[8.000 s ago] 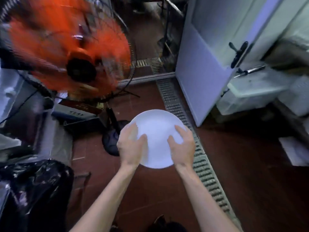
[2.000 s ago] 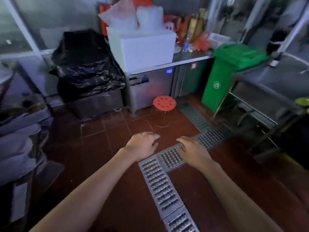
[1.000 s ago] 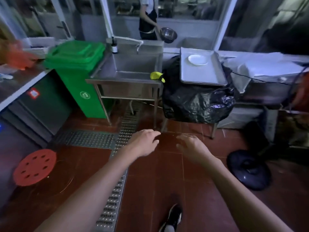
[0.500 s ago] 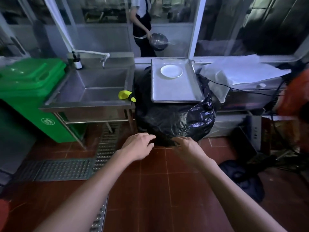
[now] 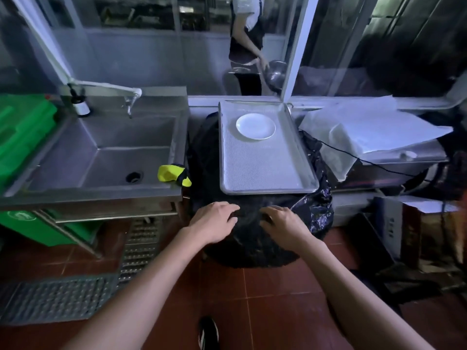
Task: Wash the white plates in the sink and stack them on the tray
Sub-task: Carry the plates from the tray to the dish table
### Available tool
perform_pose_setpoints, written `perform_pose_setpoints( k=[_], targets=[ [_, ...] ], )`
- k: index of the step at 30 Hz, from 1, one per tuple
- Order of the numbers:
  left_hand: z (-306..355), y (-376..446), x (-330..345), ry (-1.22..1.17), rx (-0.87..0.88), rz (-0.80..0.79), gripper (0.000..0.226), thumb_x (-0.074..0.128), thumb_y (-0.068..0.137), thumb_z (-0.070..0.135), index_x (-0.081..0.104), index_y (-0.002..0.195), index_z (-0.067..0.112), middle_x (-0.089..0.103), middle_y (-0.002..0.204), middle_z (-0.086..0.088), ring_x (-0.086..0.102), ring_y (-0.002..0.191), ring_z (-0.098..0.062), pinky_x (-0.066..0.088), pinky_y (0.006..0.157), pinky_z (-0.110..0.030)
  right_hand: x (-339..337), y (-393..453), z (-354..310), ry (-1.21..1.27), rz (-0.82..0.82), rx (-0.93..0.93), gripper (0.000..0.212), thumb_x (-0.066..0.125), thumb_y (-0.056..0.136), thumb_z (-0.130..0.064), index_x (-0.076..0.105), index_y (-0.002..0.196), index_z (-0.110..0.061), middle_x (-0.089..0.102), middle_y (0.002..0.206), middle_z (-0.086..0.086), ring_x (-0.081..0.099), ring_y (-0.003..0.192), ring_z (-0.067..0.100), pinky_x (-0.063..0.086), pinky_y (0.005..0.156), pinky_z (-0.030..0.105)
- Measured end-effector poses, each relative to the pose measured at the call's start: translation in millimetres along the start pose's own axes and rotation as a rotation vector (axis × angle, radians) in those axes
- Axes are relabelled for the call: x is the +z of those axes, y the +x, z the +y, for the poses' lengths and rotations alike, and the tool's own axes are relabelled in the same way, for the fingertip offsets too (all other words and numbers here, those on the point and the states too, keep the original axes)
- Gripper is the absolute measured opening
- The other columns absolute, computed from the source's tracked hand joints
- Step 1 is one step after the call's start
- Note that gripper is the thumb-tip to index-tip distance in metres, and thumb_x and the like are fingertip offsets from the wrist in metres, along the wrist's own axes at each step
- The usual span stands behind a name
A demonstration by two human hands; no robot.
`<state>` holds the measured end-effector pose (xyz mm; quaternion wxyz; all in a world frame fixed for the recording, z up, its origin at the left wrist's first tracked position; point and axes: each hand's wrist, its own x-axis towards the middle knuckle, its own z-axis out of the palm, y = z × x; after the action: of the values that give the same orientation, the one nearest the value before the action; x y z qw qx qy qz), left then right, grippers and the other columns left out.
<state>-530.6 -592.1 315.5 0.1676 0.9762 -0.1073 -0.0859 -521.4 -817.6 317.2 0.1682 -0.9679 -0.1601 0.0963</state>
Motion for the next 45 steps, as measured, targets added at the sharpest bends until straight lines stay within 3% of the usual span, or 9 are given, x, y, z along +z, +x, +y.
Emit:
perform_pose_setpoints(
  k=[5,12,17,21,26,34,38,42,45],
  targets=[
    [-36.2,81.3,-29.9,-0.011,0.021,0.001,0.039,0.048,0.100,0.040,0.055,0.138,0.033,0.057,0.142,0.009,0.055,0.126,-0.021,0.049,0.094,-0.035,-14.5,86.9,0.6,0.039,0.015,0.042,0.043,0.055,0.095,-0.034,0.056,0.136,-0.023,0.058,0.137,0.000,0.054,0.122,0.029,0.045,0.100,0.042],
    [-60.9,182.9,-47.8,-0.019,0.028,-0.048,0.034,0.047,0.100,0.037,0.058,0.130,0.026,0.062,0.121,0.005,0.063,0.100,-0.021,0.055,0.080,-0.038,-30.8,190.6,35.2,0.007,-0.014,0.050,0.045,0.052,0.099,-0.037,0.050,0.142,-0.025,0.049,0.148,-0.006,0.047,0.132,0.025,0.042,0.105,0.040],
    [-65.9,269.8,-45.5,-0.054,-0.011,-0.050,0.013,0.048,0.097,0.029,0.057,0.106,0.025,0.060,0.109,0.006,0.063,0.104,-0.026,0.044,0.068,-0.031,-41.6,270.1,84.3,0.011,-0.027,0.060,0.044,0.051,0.100,-0.036,0.049,0.143,-0.025,0.048,0.149,-0.007,0.048,0.131,0.026,0.042,0.105,0.040],
    [-61.3,342.7,-42.4,-0.116,-0.087,-0.027,0.044,0.049,0.100,0.034,0.052,0.144,0.029,0.051,0.149,0.010,0.054,0.129,-0.017,0.047,0.102,-0.031,-56.1,331.1,130.6,0.049,-0.036,0.075,0.045,0.051,0.100,-0.034,0.048,0.144,-0.025,0.045,0.150,-0.007,0.046,0.131,0.025,0.041,0.105,0.037],
    [-61.2,416.8,-33.3,-0.250,-0.179,0.040,0.042,0.054,0.100,0.030,0.056,0.141,0.025,0.056,0.144,0.006,0.054,0.131,-0.016,0.045,0.107,-0.036,-71.8,404.7,181.3,0.105,-0.061,0.078,0.046,0.053,0.099,-0.029,0.049,0.144,-0.020,0.044,0.151,0.002,0.047,0.130,0.031,0.043,0.105,0.043],
    [-84.4,498.3,-16.5,-0.420,-0.349,0.153,0.040,0.062,0.096,0.020,0.062,0.136,0.021,0.050,0.149,0.003,0.049,0.131,-0.010,0.029,0.099,-0.013,-68.1,489.1,218.1,0.178,-0.066,0.119,0.049,0.053,0.098,-0.026,0.045,0.146,-0.020,0.031,0.159,0.009,0.036,0.137,0.034,0.043,0.106,0.049],
    [-98.7,533.1,-10.4,-0.593,-0.486,0.285,0.039,0.064,0.093,0.014,0.065,0.132,0.020,0.061,0.129,0.008,0.053,0.092,0.004,0.030,0.078,0.004,-62.7,521.6,229.9,0.239,-0.018,0.187,0.053,0.054,0.097,-0.023,0.041,0.149,-0.017,0.024,0.161,0.012,0.032,0.141,0.036,0.037,0.111,0.047],
    [-106.8,555.9,1.4,-0.756,-0.582,0.336,0.039,0.063,0.092,0.010,0.066,0.129,0.021,0.064,0.129,0.007,0.060,0.106,-0.012,0.046,0.101,-0.026,-52.5,544.9,232.0,0.304,0.006,0.251,0.056,0.054,0.098,-0.023,0.037,0.151,-0.018,0.018,0.164,0.011,0.030,0.142,0.036,0.036,0.111,0.047],
    [-110.5,565.9,11.5,-0.783,-0.602,0.372,0.038,0.062,0.091,0.007,0.068,0.126,0.022,0.066,0.126,0.006,0.060,0.098,-0.013,0.048,0.100,-0.031,-42.5,557.2,230.8,0.365,0.065,0.278,0.056,0.055,0.097,-0.022,0.039,0.150,-0.019,0.020,0.163,0.010,0.030,0.141,0.037,0.035,0.111,0.046]
  ],
)
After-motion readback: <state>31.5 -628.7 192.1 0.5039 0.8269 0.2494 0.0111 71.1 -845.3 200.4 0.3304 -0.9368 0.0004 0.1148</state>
